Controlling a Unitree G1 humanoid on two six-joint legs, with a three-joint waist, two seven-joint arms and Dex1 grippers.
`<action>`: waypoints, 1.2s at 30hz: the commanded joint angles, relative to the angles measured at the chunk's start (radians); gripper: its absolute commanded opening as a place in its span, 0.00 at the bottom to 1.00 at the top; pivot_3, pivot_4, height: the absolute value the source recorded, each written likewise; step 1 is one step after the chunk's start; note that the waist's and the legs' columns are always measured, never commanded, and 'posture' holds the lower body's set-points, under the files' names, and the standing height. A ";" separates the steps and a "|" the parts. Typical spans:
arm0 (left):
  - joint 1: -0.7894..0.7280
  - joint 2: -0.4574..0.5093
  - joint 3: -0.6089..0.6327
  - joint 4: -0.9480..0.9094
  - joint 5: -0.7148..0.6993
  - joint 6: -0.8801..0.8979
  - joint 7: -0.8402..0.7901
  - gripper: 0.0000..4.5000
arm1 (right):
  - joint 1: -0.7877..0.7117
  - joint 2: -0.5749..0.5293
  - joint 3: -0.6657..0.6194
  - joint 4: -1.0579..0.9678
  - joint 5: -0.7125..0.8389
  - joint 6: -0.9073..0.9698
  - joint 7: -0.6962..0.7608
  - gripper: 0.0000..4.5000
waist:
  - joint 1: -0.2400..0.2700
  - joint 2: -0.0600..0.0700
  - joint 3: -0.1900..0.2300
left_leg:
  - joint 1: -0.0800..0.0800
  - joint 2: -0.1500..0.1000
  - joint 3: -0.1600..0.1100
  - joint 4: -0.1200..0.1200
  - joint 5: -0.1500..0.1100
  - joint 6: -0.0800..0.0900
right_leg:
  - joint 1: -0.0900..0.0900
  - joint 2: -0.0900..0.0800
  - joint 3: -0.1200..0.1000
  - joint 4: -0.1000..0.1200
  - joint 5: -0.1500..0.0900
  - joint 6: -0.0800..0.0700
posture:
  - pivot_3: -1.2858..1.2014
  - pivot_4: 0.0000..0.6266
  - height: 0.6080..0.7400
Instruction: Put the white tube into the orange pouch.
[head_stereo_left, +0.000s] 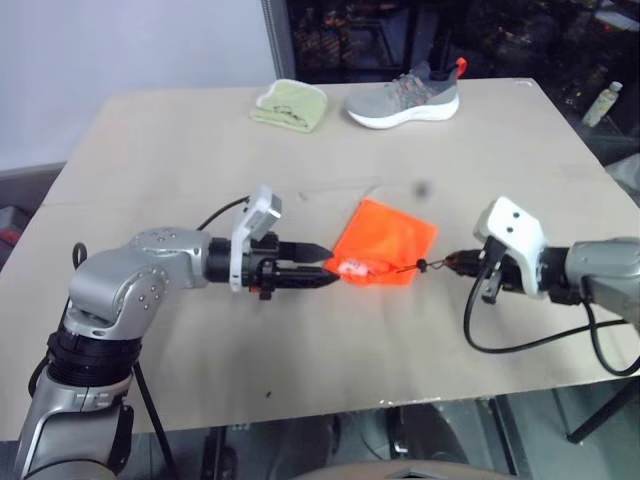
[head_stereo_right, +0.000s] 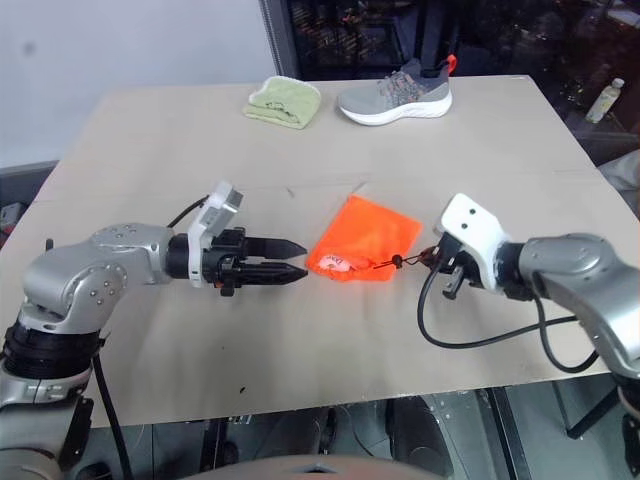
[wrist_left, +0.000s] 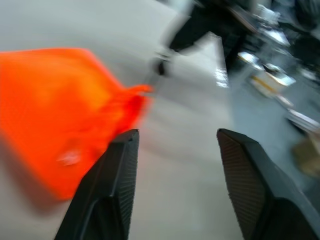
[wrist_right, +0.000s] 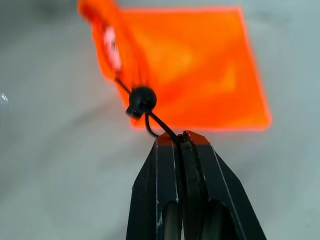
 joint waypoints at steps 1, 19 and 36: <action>-0.097 -0.156 -0.134 0.080 0.105 -0.095 0.046 0.58 | -0.055 -0.021 -0.038 -0.040 0.043 0.041 0.001 0.00 | 0.018 -0.001 0.000 | 0.000 0.000 0.000 0.001 0.000 0.000 | 0.000 0.000 0.000 0.000 0.000 0.000 | 0.52 0.24 1.00; -0.232 -0.404 -0.269 0.330 0.379 -0.415 0.008 0.58 | -0.166 0.023 -0.062 -0.078 0.172 0.171 -0.107 0.00 | 0.010 -0.001 0.000 | -0.002 0.000 0.001 0.002 -0.001 0.002 | -0.002 0.000 0.002 0.001 0.001 0.001 | 0.52 0.24 1.00; -0.252 -0.434 -0.260 0.324 0.406 -0.421 -0.003 0.20 | -0.162 0.023 -0.061 -0.074 0.195 0.173 -0.134 0.00 | 0.009 -0.001 0.000 | -0.002 0.000 0.001 0.002 -0.001 0.002 | -0.002 0.000 0.002 0.001 0.001 0.001 | 0.52 0.24 1.00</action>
